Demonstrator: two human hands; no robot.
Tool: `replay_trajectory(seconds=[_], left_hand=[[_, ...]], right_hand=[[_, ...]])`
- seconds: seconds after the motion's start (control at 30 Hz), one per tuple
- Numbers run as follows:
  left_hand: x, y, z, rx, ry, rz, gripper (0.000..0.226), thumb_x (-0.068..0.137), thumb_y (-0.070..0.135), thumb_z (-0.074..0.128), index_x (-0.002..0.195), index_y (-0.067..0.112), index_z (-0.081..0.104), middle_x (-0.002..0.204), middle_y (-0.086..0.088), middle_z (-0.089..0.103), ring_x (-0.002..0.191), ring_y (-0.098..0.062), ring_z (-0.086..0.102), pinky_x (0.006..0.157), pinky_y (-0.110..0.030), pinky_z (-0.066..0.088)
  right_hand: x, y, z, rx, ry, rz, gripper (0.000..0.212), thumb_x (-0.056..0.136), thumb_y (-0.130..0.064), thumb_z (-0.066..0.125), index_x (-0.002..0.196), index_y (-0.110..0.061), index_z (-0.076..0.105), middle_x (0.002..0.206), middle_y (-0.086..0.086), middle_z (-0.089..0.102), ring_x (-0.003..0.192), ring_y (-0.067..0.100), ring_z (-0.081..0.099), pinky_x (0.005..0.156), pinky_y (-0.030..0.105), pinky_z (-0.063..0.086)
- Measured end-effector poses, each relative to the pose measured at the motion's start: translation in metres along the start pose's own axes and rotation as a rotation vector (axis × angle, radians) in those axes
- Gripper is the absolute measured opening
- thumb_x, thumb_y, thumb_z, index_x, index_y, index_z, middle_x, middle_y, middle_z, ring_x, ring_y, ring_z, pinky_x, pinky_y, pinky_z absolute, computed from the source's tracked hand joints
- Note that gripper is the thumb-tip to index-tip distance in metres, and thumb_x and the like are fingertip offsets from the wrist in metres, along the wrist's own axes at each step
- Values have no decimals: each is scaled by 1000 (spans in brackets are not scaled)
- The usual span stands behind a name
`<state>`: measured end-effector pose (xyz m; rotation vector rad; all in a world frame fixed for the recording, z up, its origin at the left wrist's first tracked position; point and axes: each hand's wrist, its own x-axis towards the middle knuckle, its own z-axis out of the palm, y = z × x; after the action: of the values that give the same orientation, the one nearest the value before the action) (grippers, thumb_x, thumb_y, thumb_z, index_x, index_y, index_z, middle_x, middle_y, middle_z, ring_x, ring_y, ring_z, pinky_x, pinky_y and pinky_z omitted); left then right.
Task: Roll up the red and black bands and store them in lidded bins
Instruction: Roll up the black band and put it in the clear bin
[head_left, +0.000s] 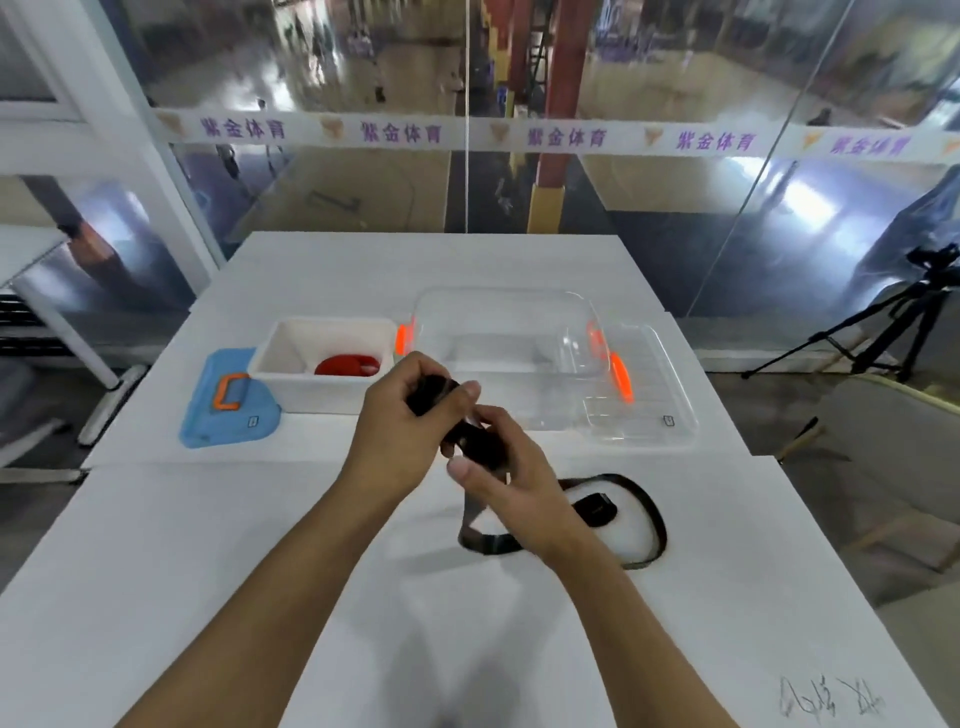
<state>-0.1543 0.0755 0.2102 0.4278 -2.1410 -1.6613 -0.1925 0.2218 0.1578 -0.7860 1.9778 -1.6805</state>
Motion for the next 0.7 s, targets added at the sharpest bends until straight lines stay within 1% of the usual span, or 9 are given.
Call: replay_trajectory(seconds=[0.03,0.07,0.13,0.2,0.33,0.4,0.5,0.6,0.7], left_hand=[[3,3,-4,-15,36,1,22,89,14,75,88,6,55,66,-13,61,50,-22,59,53,-28,53],[5,5,-8,-30,66,0,20,89,12,75,91,8,56,68,-12,64,50,-24,61,54,-30,55],[8,9,-18,-40,113,-5,16,90,8,73,98,14,61,73,-9,69,49,-20,63,56,-28,57],[11,10,-29,4,135,10,15,91,8,71,98,20,67,73,-4,71,48,-13,61,57,-21,55],[13,14,-48,43,132,44,13,90,11,72,89,24,75,67,3,71,51,-13,61,62,-21,55],[14,18,-54,47,131,50,11,91,15,71,88,25,75,73,1,73,52,-14,64,68,-27,58],[14,25,-57,41,113,39,9,93,21,69,87,24,75,74,-6,74,52,-16,65,72,-36,58],[14,29,-60,16,34,20,13,98,21,63,91,21,73,80,-4,73,58,-19,68,63,-34,61],[12,28,-67,155,-70,47,23,105,28,48,101,24,69,89,1,71,68,-16,67,62,-32,62]], right_hand=[[4,-4,8,-68,17,-17,45,95,-30,73,133,-33,50,104,-18,70,91,5,64,83,22,53],[9,-7,13,-143,54,-21,48,93,-29,74,132,-37,48,101,-14,69,84,7,63,82,33,56],[18,-10,16,-265,113,-21,38,95,-22,64,126,-42,52,87,-5,68,70,15,62,75,48,57],[28,-15,9,-419,128,-56,34,94,-17,58,121,-39,61,80,-4,67,70,17,64,71,46,57],[39,-30,-9,-762,237,-153,19,90,-31,67,107,-38,72,89,-11,68,82,12,64,75,34,54],[44,-36,-13,-758,223,-180,18,89,-26,68,103,-36,70,87,-11,59,80,11,60,71,27,50],[49,-45,-12,-601,170,-198,15,88,-12,60,92,-26,60,83,-7,50,75,12,53,63,18,38],[50,-59,-5,-363,148,-146,15,94,-5,48,89,-18,53,75,14,54,60,14,46,56,24,38],[55,-70,-3,-476,97,-102,14,99,-16,45,91,-22,55,65,7,51,53,13,40,53,32,35]])
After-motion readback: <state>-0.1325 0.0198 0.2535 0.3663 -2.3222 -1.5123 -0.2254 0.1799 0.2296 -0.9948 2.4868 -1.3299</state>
